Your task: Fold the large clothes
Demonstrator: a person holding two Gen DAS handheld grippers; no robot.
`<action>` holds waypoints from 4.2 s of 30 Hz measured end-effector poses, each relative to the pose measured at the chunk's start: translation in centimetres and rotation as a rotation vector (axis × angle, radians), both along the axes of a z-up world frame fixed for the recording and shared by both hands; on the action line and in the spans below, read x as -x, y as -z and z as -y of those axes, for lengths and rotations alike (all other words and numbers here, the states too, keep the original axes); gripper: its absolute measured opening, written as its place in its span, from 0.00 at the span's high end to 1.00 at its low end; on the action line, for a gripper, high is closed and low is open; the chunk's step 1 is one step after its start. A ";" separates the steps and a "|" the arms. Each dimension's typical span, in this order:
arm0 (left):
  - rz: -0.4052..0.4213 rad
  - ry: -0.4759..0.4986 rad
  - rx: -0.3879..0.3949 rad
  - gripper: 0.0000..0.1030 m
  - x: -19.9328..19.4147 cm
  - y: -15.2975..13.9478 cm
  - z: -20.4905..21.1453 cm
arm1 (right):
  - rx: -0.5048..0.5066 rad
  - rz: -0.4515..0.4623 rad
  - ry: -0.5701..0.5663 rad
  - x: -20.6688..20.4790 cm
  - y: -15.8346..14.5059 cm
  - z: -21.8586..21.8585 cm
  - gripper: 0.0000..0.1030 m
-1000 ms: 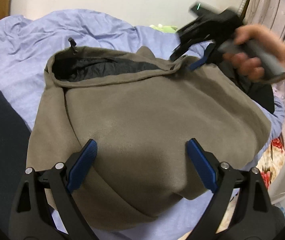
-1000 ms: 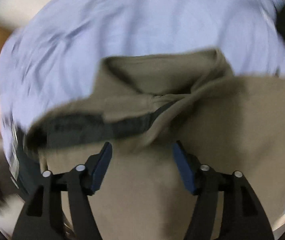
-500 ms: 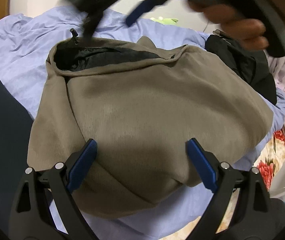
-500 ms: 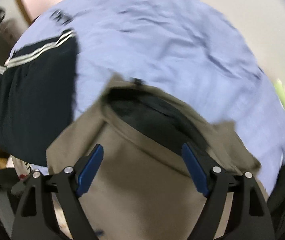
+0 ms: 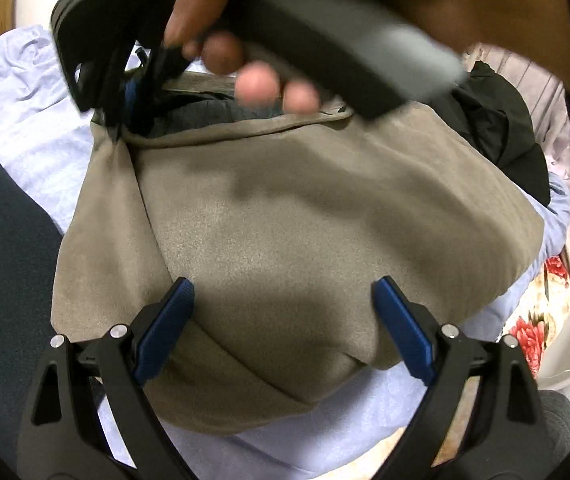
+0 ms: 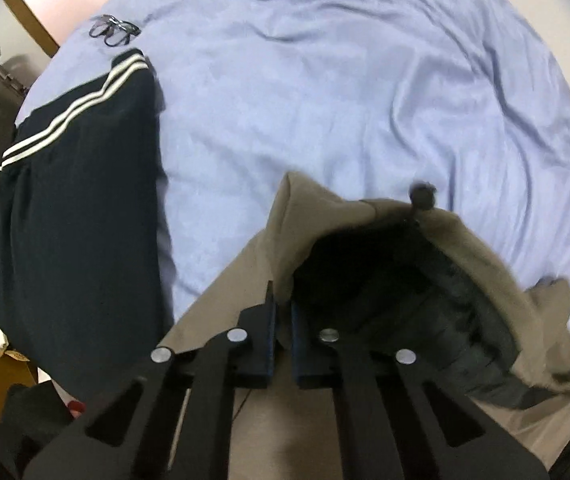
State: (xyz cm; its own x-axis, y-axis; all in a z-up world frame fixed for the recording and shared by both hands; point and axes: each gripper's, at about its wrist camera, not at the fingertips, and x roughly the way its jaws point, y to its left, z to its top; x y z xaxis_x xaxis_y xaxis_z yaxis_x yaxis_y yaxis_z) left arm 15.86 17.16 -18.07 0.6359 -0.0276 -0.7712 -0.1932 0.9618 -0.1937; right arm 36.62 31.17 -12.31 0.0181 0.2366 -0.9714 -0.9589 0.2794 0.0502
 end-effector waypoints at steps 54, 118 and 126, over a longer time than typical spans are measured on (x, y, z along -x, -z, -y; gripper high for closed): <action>-0.002 -0.075 0.014 0.08 -2.3 0.4 0.4 | 0.142 0.412 -0.011 -12.7 -1.1 9.5 0.94; -0.108 -0.086 -0.024 0.25 4.5 -1.3 2.0 | -0.403 0.199 0.791 4.4 -1.1 47.0 0.43; -0.084 -0.155 -0.134 0.22 5.6 -0.3 3.0 | -0.422 0.288 0.687 7.4 -2.0 46.7 0.35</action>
State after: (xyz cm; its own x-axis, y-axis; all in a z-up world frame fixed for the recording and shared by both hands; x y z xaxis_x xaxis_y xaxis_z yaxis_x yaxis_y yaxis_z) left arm 10.22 14.13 -17.80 0.5579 0.1717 -0.8119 -0.3504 0.9356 -0.0429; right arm 29.22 -15.49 -10.28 0.5220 0.4239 -0.7401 -0.5753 0.8156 0.0613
